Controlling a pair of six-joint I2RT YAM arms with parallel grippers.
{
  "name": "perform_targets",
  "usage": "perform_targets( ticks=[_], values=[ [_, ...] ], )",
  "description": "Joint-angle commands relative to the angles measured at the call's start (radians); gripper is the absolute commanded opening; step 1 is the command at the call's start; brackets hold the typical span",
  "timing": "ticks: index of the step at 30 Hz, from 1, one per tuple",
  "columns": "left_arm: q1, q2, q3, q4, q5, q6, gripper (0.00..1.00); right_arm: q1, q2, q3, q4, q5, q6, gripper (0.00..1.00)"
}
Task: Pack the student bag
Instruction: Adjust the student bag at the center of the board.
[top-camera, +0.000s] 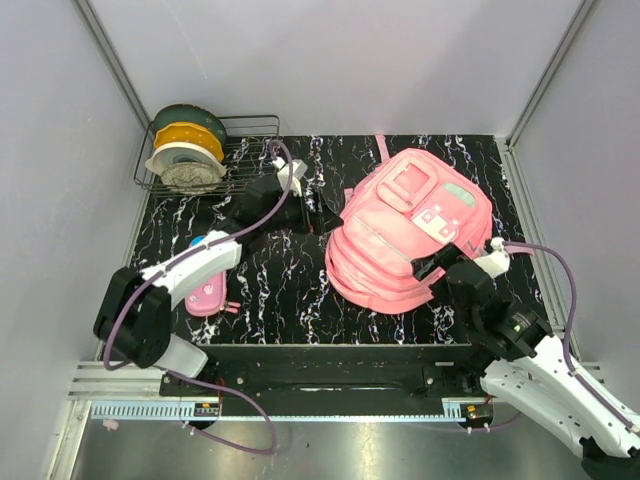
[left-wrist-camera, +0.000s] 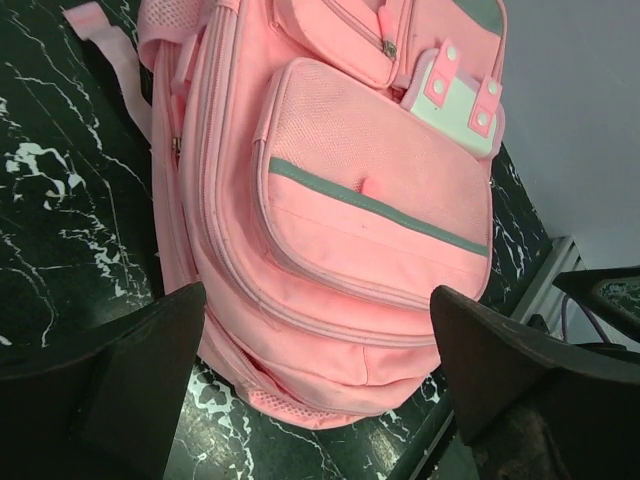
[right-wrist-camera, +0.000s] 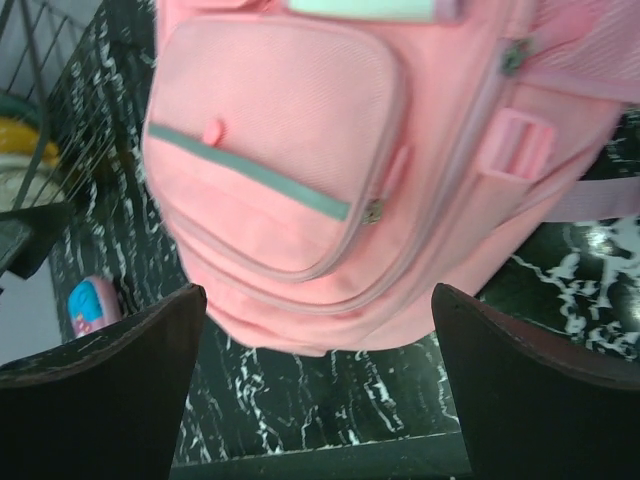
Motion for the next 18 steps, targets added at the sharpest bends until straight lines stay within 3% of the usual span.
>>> perform_targets(
  ticks=[1,11,18],
  values=[
    [0.009,0.082,0.140,-0.037,0.089,0.056,0.99,-0.096,-0.008,0.036,-0.106,0.054,0.032,1.00],
    [0.081,0.295,0.194,0.058,0.203,0.007,0.99,-0.458,0.078,-0.065,0.044,-0.358,-0.094,1.00],
    [0.084,0.297,0.254,-0.045,0.232,-0.042,0.99,-0.523,0.159,-0.034,-0.014,-0.497,-0.019,1.00]
  ],
)
